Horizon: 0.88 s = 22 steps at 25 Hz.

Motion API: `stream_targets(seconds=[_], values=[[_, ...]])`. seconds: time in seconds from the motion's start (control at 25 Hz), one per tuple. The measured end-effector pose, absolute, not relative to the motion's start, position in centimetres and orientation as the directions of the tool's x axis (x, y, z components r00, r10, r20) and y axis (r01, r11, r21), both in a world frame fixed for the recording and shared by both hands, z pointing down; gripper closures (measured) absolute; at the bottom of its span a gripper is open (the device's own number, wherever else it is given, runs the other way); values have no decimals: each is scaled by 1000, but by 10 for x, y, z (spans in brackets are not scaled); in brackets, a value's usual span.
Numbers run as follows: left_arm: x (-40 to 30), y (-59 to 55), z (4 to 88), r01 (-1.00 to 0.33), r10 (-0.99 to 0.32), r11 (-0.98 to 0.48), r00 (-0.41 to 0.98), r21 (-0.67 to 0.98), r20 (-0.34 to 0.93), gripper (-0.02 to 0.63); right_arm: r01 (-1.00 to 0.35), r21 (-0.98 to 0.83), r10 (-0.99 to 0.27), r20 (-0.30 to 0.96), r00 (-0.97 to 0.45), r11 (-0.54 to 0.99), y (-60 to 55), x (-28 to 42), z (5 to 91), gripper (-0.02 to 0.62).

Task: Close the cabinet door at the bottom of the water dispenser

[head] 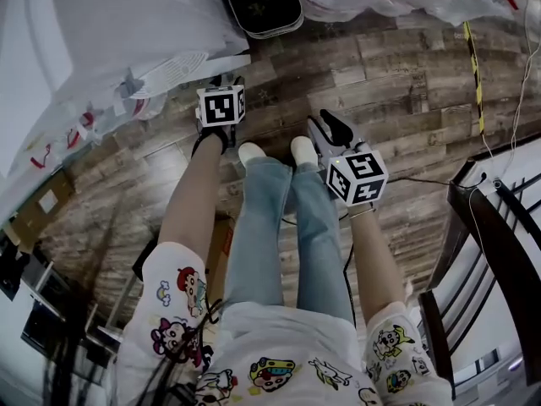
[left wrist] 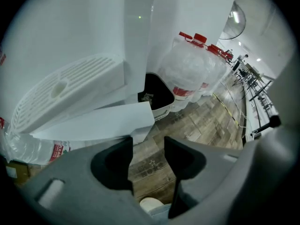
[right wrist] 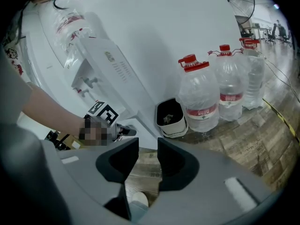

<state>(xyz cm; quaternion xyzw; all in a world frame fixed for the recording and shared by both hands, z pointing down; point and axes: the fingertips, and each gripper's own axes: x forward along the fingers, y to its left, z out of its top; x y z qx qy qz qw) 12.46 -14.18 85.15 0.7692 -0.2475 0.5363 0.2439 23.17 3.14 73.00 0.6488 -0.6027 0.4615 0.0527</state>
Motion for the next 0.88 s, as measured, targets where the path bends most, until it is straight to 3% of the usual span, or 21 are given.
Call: stream_targets(seconds=[0.88], values=[[154,-177,857,-632,-178,-770,339,83,924,370,-812,-498,-740,660,-128,-304,32,239,738,462]])
